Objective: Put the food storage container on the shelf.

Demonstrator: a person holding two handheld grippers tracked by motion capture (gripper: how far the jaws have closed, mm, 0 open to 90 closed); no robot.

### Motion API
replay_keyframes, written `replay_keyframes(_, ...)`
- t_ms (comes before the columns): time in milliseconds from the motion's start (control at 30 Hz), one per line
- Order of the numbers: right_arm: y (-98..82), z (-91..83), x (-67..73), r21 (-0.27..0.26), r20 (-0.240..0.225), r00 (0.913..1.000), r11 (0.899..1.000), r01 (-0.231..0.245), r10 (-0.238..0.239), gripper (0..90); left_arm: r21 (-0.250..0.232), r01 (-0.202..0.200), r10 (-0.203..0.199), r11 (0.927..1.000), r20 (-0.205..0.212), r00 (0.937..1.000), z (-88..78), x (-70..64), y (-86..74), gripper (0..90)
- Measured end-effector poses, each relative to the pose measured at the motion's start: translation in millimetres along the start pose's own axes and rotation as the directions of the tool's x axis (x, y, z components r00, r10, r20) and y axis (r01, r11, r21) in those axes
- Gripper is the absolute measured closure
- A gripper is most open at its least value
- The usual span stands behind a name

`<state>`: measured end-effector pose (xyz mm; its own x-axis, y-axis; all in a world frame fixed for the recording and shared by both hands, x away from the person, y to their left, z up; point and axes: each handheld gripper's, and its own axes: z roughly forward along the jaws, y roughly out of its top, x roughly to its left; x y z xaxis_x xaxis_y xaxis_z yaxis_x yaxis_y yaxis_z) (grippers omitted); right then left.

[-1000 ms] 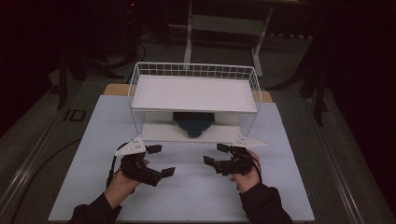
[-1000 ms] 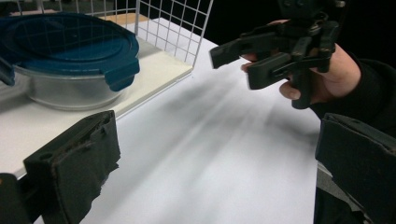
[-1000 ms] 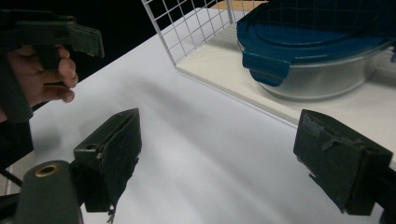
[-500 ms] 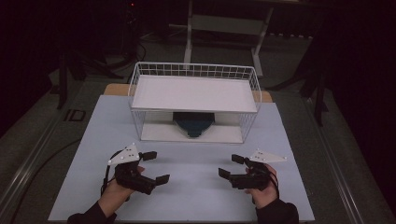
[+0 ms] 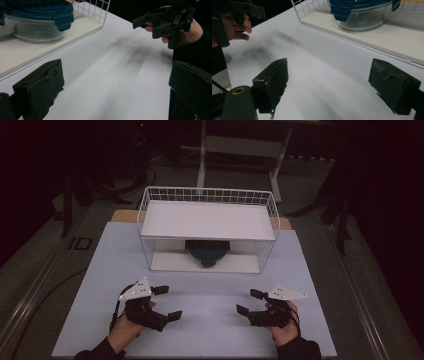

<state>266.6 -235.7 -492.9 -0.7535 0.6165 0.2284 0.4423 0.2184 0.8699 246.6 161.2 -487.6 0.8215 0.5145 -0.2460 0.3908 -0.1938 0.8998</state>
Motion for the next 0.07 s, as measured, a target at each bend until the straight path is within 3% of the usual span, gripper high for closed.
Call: replay_keyframes(67,-0.6,0.4,-1.3,-0.003,0.002,1.0000,1.000,-0.007,0.007,15.9,0.000,0.001,-0.001,1.0000,0.004,1.0000,0.7,-0.8,-0.5,0.0)
